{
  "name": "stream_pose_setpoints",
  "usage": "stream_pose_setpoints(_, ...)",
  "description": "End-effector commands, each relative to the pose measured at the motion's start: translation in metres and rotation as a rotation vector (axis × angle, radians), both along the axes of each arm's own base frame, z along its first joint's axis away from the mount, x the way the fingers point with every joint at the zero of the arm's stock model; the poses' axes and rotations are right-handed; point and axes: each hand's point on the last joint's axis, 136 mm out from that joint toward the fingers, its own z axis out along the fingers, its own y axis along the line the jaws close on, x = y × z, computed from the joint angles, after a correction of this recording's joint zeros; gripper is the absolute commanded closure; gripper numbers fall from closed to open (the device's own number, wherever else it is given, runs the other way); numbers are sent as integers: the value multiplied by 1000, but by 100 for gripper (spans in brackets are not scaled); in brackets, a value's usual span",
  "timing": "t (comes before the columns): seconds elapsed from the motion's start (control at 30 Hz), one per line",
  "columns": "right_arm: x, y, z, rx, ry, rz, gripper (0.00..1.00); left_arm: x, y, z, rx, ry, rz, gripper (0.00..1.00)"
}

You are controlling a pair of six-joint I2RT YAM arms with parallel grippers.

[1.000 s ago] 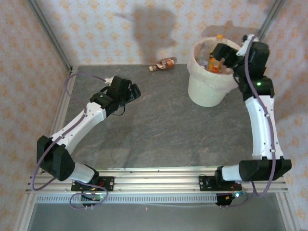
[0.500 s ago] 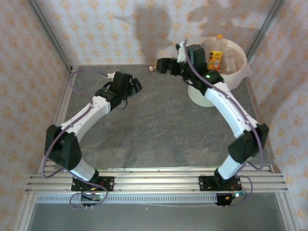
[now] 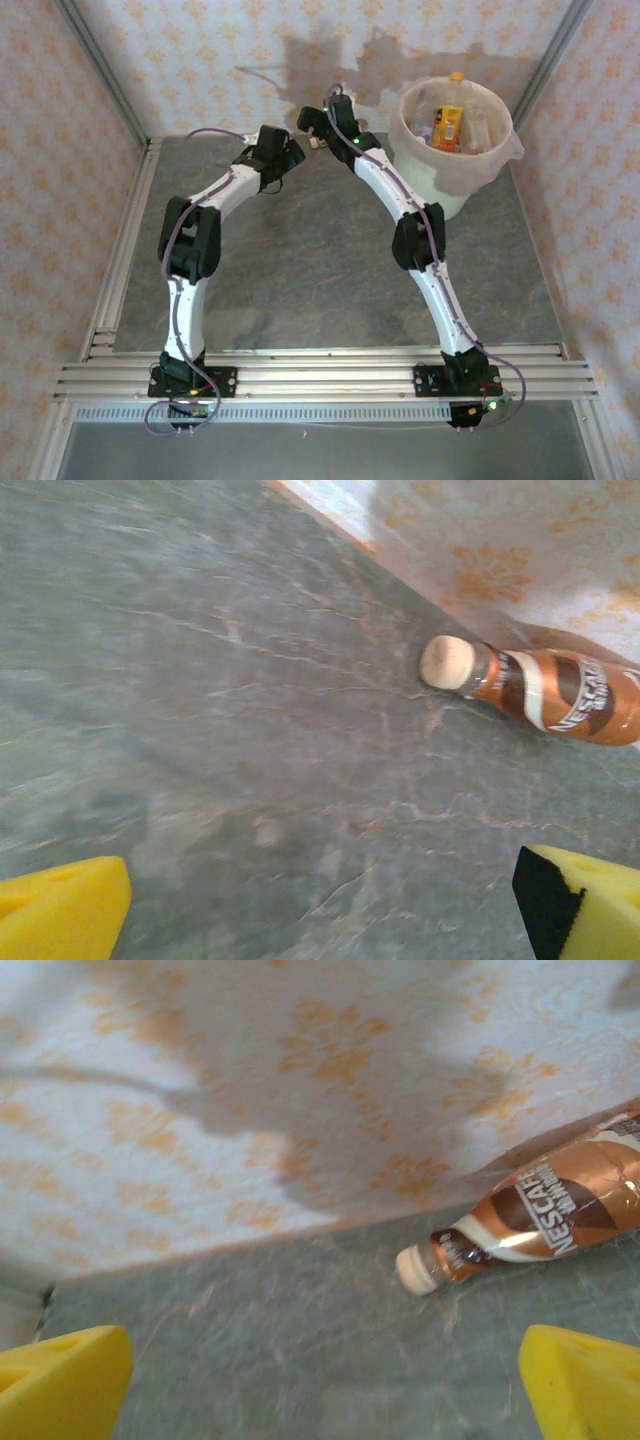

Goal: Put the plastic bottles in the bin

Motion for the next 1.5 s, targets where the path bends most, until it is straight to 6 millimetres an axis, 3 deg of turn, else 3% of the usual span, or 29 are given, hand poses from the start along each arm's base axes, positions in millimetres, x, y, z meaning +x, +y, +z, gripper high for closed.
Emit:
stream_pose_setpoints(0.0, 30, -46, -12, 95, -5, -210, 0, 28, -18, 12, -90, -67, -27, 0)
stream_pose_setpoints(0.13, 46, -80, -31, 83, -19, -313, 0, 53, -32, 8, -152, -110, -55, 0)
stream_pose_setpoints(0.23, 51, -94, -41, 94, 9, -320, 0, 72, -42, 5, -176, -139, -82, 0)
stream_pose_setpoints(0.53, 51, -101, -58, 49, 48, -269, 0, 126, -71, -13, -185, -259, -214, 0)
stream_pose_setpoints(0.67, 54, -108, -68, 68, 54, -290, 0, 140, -64, -24, -222, -329, -154, 0)
stream_pose_setpoints(0.8, 57, -111, -74, 80, 52, -302, 0, 153, -58, -19, -246, -432, -99, 0)
stream_pose_setpoints(0.93, 60, -117, -78, 90, 47, -316, 0, 158, -56, -22, -309, -466, -72, 0)
stream_pose_setpoints(1.1, 66, -127, -90, 113, 52, -344, 0, 156, -69, -37, -363, -454, -117, 0)
stream_pose_setpoints(1.37, 75, -150, -94, 150, 41, -375, 0, 144, -102, 7, -353, -508, -301, 0)
stream_pose_setpoints(1.47, 86, -148, -93, 204, 7, -326, 0, 136, -116, 15, -329, -495, -371, 0)
